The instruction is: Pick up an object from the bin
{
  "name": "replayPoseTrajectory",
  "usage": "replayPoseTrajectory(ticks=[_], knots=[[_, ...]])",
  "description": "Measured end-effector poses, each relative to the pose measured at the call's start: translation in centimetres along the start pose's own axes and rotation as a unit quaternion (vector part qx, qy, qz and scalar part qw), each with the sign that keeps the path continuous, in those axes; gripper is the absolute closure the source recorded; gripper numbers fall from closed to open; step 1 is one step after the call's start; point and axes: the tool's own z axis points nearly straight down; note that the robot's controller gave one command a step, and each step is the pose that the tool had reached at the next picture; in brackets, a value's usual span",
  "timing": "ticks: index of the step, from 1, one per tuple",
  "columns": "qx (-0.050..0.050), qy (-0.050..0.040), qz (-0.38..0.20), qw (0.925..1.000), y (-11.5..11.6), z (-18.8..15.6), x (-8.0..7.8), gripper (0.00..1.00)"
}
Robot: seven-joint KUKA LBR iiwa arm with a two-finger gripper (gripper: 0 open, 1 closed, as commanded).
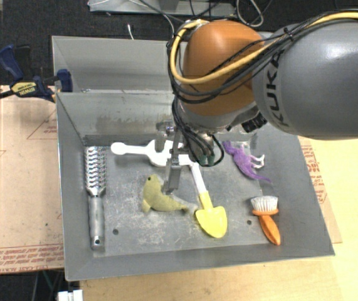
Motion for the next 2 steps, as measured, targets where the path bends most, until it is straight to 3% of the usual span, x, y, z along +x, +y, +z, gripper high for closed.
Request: replayPoseTrajectory(ticks=[1, 2], knots=[[0.0, -0.0035, 0.002, 1.0, -0.1, -0.4, -0.2, 0.0], [-0.001, -0.0044, 0.016, 0.9999, -4.2, 13.5, 2.5, 0.0]])
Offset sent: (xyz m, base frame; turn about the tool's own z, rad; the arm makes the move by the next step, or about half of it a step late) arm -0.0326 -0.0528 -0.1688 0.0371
